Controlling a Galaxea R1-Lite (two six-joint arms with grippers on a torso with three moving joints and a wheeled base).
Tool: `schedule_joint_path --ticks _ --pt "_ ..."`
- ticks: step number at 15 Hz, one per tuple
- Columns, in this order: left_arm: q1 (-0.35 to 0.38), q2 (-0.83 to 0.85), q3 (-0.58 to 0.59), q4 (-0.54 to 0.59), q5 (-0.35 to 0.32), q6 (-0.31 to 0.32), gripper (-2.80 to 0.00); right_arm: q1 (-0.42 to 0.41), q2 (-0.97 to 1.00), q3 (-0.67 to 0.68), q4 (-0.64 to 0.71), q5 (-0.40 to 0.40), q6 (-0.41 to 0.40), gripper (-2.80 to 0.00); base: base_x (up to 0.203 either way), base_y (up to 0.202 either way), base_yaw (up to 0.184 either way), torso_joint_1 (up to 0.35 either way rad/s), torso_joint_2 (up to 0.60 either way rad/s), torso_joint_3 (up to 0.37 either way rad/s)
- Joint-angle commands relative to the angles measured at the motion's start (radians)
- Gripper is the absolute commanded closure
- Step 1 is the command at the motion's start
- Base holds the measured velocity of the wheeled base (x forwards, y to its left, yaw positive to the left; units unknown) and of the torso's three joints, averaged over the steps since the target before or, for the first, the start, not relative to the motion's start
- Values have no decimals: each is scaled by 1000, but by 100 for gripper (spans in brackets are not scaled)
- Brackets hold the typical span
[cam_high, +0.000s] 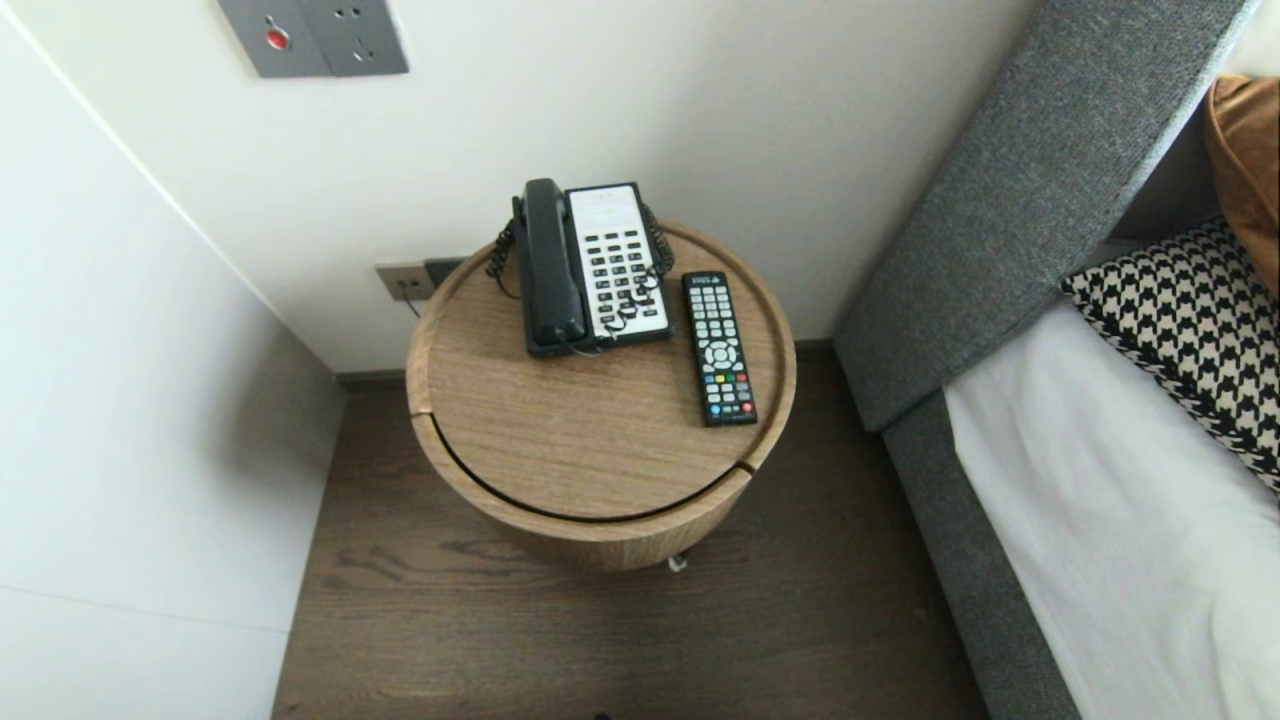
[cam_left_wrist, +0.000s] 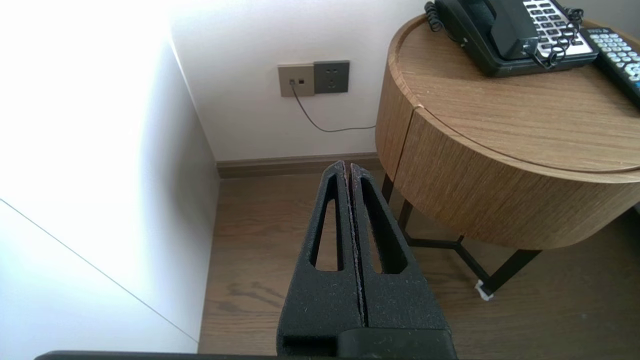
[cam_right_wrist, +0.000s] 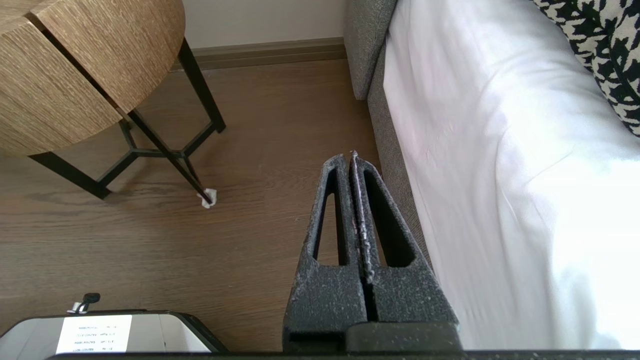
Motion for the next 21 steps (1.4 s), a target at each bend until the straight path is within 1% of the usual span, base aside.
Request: schedule_joint_path --ticks 1,13,21 --pt "0 -2 40 -2 0 0 0 0 -8 5 0 0 0 0 0 0 0 0 0 0" --pt "0 -2 40 -2 0 -2 0 0 -8 5 0 0 0 0 0 0 0 0 -1 5" --pt "0 -2 40 -2 0 -8 0 0 -8 5 0 0 0 0 0 0 0 3 4 177"
